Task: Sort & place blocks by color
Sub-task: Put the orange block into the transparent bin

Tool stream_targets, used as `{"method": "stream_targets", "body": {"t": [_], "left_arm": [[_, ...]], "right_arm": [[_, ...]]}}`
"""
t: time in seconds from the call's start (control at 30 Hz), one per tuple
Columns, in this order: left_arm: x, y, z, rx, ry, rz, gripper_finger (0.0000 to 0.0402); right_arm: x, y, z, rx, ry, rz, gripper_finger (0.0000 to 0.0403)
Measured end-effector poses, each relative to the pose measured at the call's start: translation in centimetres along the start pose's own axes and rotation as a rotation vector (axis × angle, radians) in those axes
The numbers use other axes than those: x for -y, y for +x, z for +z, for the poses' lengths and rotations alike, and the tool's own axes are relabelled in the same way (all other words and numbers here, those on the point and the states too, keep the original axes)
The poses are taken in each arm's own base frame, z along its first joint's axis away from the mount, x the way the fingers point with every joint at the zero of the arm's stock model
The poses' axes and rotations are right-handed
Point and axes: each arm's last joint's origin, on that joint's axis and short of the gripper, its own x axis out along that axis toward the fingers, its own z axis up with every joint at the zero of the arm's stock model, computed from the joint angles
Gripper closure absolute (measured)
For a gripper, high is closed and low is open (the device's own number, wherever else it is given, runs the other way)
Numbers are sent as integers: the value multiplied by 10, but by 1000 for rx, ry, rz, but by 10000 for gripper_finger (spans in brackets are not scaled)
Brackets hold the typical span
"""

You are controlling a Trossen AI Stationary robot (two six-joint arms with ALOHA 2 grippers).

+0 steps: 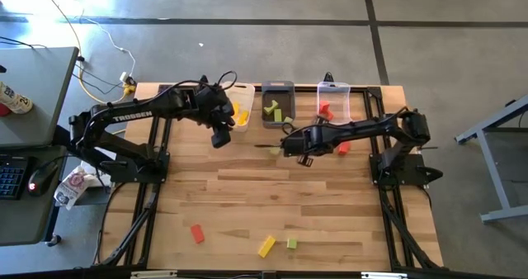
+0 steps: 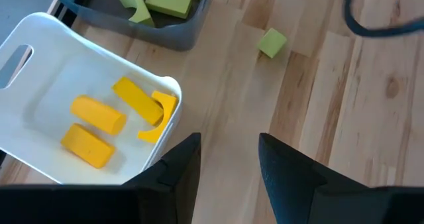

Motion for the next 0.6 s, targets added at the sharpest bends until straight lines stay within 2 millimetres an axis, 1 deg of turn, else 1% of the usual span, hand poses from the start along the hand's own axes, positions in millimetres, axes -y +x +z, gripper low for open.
{"method": "stream_targets", "body": {"t": [0.4, 0.6], "left_arm": [[15, 0, 0, 1, 51, -30, 265], [22, 0, 1, 19, 97, -46, 265]], "right_arm": [[32, -6, -7, -1, 202, -156, 304], [54, 2, -7, -38, 331, -218, 304]]}}
